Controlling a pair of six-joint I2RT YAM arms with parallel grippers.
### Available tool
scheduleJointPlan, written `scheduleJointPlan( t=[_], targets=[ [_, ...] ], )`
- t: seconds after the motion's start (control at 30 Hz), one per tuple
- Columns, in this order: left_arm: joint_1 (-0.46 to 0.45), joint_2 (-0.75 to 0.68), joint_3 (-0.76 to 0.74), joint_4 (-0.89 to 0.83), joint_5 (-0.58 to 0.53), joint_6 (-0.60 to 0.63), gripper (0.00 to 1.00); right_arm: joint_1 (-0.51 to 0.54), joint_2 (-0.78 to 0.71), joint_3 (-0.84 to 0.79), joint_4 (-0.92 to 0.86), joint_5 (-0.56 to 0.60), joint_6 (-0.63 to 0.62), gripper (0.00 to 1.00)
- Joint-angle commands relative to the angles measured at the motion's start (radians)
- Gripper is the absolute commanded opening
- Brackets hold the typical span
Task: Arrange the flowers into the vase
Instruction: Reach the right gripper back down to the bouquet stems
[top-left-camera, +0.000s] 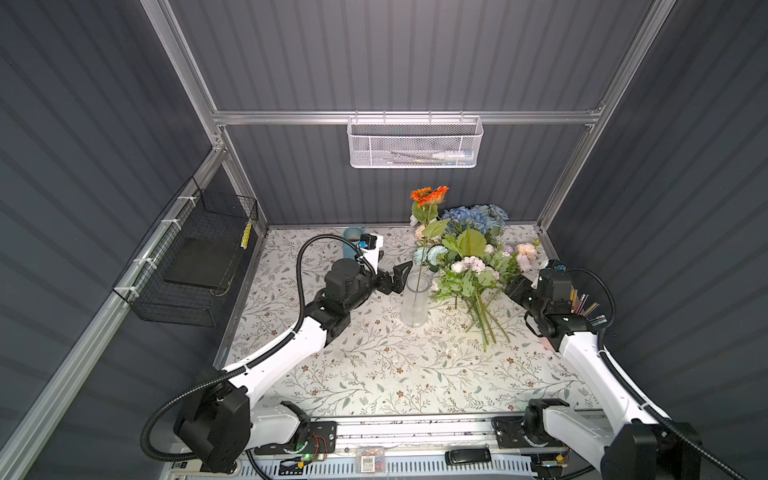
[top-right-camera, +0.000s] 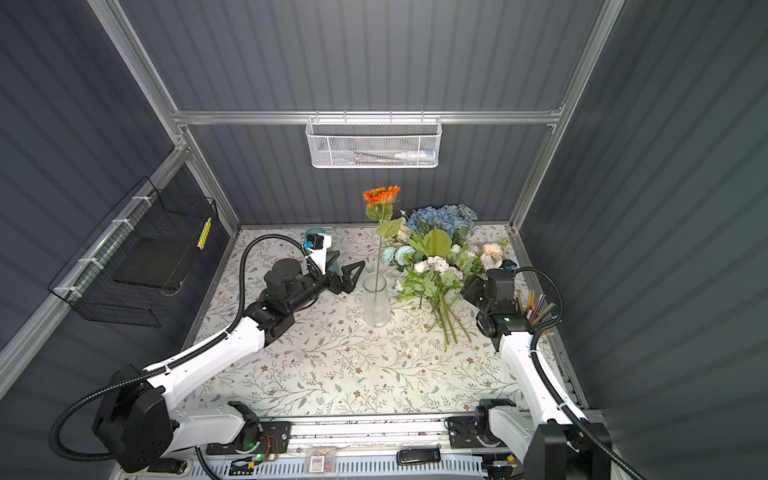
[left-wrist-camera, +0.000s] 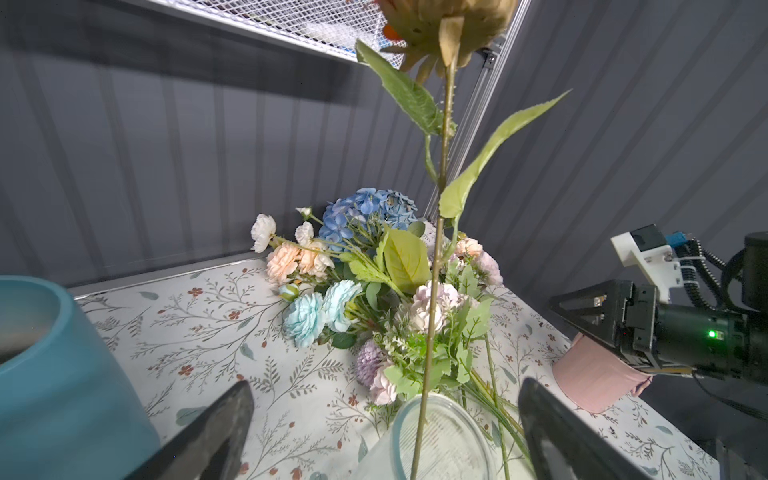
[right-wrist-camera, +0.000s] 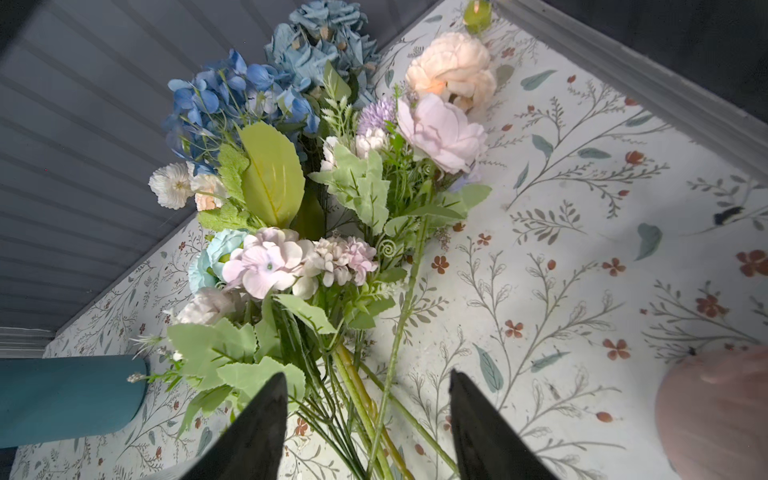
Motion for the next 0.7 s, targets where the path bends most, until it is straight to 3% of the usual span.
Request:
scheduleJointPlan(
  t=[0.0,0.47,0.67],
  targets=[
    [0.007,0.015,0.037,-0.075,-0.035,-0.009,0.99,-0.019,0.039,-0.041,0.054,-0.106,0.058,0.57],
    [0.117,0.025,-0.057,0.014,0.022,-0.151,0.99,-0.022,0.29,-0.13,0.333,-0.23,0.159,0.53],
    [0.125,0.006,-0.07,0.01,0.04,-0.143,0.99,-0.022,0.402,-0.097,0.404,-0.247,0.171,0.43]
  ],
)
